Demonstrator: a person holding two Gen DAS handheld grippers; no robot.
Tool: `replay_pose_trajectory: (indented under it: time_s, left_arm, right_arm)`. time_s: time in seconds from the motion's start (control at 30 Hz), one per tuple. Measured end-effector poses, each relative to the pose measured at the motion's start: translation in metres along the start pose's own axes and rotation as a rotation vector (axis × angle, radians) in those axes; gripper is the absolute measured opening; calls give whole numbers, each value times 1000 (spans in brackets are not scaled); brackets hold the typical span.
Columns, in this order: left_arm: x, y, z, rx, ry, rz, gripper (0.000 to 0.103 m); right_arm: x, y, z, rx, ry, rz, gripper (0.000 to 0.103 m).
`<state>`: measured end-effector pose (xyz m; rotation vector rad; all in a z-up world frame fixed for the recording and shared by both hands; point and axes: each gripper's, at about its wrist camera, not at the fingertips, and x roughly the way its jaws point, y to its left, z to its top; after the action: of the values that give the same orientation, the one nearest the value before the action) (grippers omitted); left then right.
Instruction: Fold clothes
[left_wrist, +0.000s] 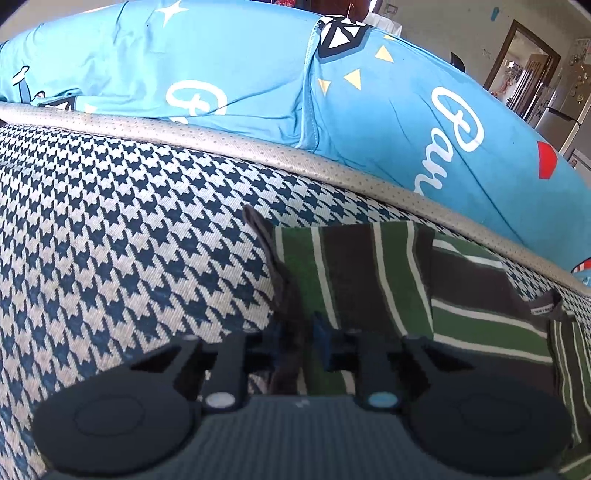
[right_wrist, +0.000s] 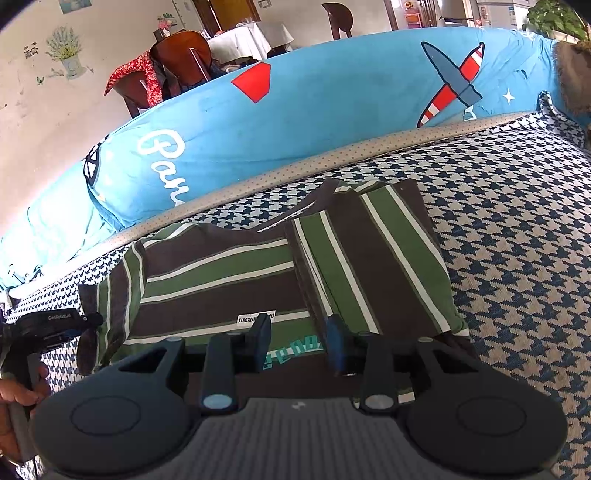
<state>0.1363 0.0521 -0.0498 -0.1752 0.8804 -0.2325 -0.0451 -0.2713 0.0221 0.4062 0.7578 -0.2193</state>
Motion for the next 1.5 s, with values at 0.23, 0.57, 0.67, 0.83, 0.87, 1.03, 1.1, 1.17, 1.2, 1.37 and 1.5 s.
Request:
replay_pose_trajectory:
  time_s: [0.23, 0.57, 0.67, 0.83, 0.87, 1.03, 1.1, 1.17, 1.2, 1.37, 1.5]
  left_arm:
    - [-2, -5, 0, -13, -11, 0, 12]
    - [-32, -56, 1, 43, -81, -135, 9]
    - [-36, -85, -7, 87, -70, -215, 9]
    - [-26, -132, -34, 188, 15, -316, 11]
    - [-24, -139, -40, 207, 38, -330, 11]
    - [-26, -152, -56, 267, 44, -317, 29]
    - [-31, -147, -53, 262, 25, -306, 35]
    - [-35, -140, -49, 243, 9, -294, 49]
    - [-36, -136, -48, 238, -2, -283, 52]
    - [-33, -118, -43, 216, -13, -223, 68]
    - [-17, -105, -45, 199, 29, -172, 71]
  right_arm:
    - [0, 0, 0, 1, 0, -4, 34]
    - [-4, -8, 2, 16, -8, -19, 34]
    - [-6, -11, 3, 17, -7, -22, 34]
    - [-7, -15, 4, 16, -8, -25, 34]
    - [-7, -16, 4, 17, -8, -27, 34]
    - [-8, -20, 6, 27, -12, -32, 34]
    - [-9, -22, 6, 32, -14, -34, 34]
    - [-10, -23, 7, 35, -17, -36, 34]
    - [-10, -24, 8, 35, -19, -38, 34]
    - [-11, -28, 13, 40, -34, -55, 34]
    - [-11, -39, 20, 55, -45, -80, 34]
